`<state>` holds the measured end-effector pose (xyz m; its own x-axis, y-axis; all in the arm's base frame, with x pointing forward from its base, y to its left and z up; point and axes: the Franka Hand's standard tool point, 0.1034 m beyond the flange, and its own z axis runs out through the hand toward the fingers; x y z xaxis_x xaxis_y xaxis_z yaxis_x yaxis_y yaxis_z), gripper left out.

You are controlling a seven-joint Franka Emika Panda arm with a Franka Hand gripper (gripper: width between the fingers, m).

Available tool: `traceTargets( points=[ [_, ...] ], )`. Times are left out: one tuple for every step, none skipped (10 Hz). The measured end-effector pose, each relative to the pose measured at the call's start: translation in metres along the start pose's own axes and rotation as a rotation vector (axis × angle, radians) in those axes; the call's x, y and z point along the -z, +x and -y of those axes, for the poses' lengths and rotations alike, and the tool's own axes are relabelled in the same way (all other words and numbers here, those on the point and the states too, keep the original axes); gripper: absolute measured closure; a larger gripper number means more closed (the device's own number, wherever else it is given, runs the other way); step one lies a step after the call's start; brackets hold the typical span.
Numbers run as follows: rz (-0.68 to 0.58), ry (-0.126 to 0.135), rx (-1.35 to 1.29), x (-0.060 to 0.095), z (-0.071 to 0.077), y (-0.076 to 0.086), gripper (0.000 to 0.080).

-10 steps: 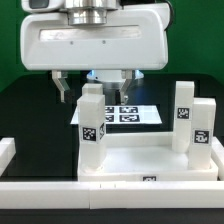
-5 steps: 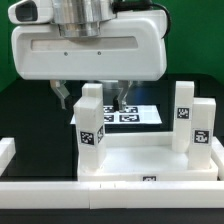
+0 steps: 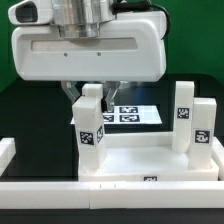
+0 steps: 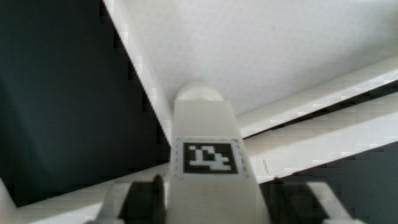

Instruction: Assemble desk

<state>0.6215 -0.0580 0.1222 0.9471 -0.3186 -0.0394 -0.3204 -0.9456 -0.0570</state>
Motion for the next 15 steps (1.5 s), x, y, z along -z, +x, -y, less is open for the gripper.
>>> traceTargets(
  points=[
    [-0.007,0.000,-0.047,0.000,0.000,0.001,0.0518],
    [-0.030,0.001,-0.127,-0.001,0.000,0.003,0.0518],
    [-0.026,0.029,-0.314,-0.001,0.000,0.004,0.0518],
    [-0.015,0.072,-0.517,-0.001,0.002,0.004,0.0518],
    [-0.009,0.100,-0.661,-0.001,0.005,0.003,0.0517],
    [-0.011,0.100,-0.695,-0.001,0.006,0.003,0.0517],
    [-0.009,0.101,-0.741,-0.001,0.006,0.003,0.0517],
    [-0.005,0.101,-0.819,-0.001,0.007,0.003,0.0517],
    [-0.002,0.102,-0.867,-0.001,0.008,0.003,0.0517],
    [0.000,0.104,-0.913,-0.001,0.008,0.003,0.0517],
    [0.019,0.129,-1.113,-0.001,0.011,0.004,0.0517],
    [0.010,0.165,-1.238,-0.001,0.011,0.007,0.0517],
    [0.009,0.184,-1.296,-0.002,0.011,0.006,0.0517],
    [0.007,0.182,-1.271,-0.002,0.012,0.006,0.0515],
    [0.003,0.179,-1.227,-0.003,0.011,0.006,0.0348]
  ],
)
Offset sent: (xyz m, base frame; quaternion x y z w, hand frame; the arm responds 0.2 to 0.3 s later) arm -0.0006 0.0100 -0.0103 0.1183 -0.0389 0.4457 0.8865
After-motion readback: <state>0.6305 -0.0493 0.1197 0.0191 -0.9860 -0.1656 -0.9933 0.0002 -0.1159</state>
